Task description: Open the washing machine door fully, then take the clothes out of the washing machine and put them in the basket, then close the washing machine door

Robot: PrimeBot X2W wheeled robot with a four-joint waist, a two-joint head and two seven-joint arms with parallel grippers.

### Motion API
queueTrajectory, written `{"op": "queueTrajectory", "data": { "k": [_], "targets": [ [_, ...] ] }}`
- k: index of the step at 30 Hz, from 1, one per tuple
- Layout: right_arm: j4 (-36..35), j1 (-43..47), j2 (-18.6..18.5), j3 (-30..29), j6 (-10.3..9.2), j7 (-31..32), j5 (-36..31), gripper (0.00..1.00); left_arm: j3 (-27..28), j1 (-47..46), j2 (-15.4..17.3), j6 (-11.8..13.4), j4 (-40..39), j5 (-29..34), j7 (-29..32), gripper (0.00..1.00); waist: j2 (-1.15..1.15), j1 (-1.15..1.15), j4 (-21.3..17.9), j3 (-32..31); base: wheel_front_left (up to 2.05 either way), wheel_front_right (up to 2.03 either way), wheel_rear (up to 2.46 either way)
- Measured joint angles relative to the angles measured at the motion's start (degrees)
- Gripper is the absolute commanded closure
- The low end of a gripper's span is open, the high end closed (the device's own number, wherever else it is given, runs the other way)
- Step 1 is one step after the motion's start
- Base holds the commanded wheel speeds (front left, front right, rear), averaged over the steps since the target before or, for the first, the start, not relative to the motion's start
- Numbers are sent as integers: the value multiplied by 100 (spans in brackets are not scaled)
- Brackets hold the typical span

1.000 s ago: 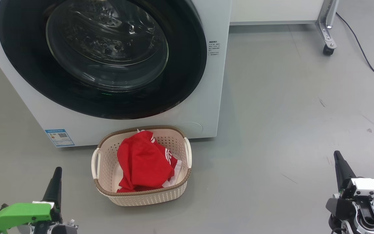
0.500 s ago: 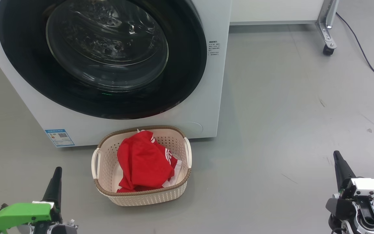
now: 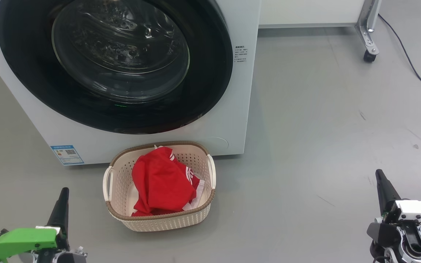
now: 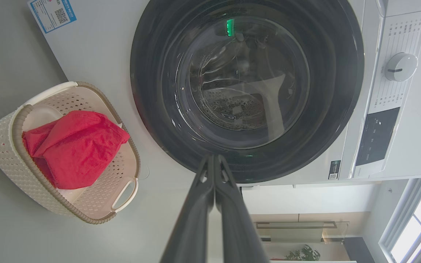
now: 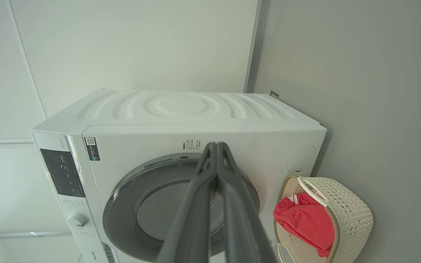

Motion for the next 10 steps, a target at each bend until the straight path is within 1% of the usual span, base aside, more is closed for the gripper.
{"op": "queueTrajectory", "data": {
  "k": [10],
  "targets": [
    [-2, -1, 7, -8, 0, 0, 0, 100, 7, 0, -1, 0, -2, 1, 0, 100, 0, 0, 0, 1, 0, 0, 0]
  ]
}}
